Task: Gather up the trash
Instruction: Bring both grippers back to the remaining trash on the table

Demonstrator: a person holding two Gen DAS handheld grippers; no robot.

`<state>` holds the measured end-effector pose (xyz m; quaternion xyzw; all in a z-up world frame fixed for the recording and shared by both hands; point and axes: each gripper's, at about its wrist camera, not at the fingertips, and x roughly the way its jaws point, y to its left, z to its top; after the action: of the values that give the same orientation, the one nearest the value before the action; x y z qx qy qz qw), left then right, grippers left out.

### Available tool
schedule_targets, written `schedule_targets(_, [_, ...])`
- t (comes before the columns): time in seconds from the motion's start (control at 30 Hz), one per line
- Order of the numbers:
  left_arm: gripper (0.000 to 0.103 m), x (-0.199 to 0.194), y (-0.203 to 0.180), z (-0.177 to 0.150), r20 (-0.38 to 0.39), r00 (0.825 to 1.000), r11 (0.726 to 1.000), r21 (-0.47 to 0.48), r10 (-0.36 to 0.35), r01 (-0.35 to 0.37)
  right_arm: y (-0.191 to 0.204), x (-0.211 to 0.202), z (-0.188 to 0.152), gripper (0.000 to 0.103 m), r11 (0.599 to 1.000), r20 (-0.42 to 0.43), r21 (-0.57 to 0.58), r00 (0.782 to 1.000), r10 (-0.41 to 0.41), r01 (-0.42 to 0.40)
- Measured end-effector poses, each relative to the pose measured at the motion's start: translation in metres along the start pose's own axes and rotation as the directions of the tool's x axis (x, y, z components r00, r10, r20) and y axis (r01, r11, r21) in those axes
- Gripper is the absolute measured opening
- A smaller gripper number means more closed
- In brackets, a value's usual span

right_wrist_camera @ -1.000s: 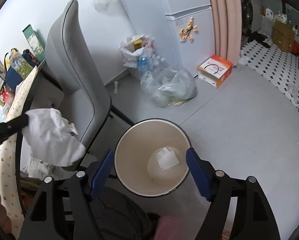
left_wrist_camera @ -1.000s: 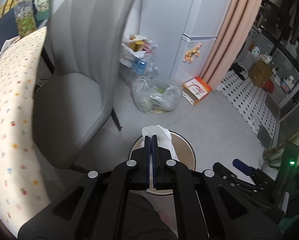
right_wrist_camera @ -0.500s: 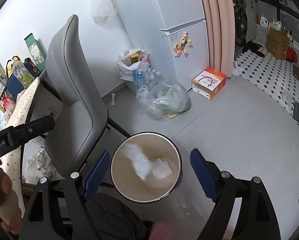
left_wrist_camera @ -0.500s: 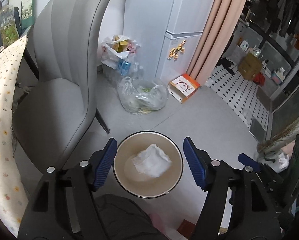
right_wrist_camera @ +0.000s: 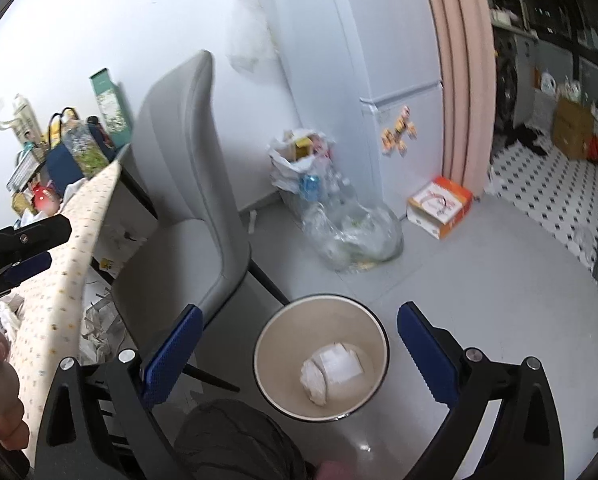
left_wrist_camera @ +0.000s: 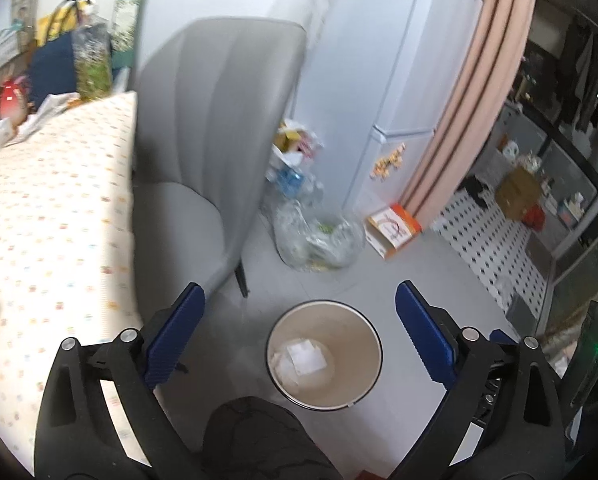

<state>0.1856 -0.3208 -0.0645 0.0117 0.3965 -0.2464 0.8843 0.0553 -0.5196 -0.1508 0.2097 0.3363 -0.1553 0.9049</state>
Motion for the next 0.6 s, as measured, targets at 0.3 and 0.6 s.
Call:
schedule_targets(0.3, [0.097, -0.068, 0.04, -0.006, 0.117, 0.991, 0.997, -0.058, 0.058, -0.051, 0.053, -0.043, 0.008, 0.095, 0.997, 0.114, -0.077, 0.993, 0.026, -0.017])
schedule_targets(0.6, [0.097, -0.13, 0.083, -0.02, 0.2, 0.969, 0.986, -0.106, 0.144, -0.125, 0.111, -0.075, 0.004, 0.095, 0.979, 0.161, -0.177, 0.979, 0.128, -0.099])
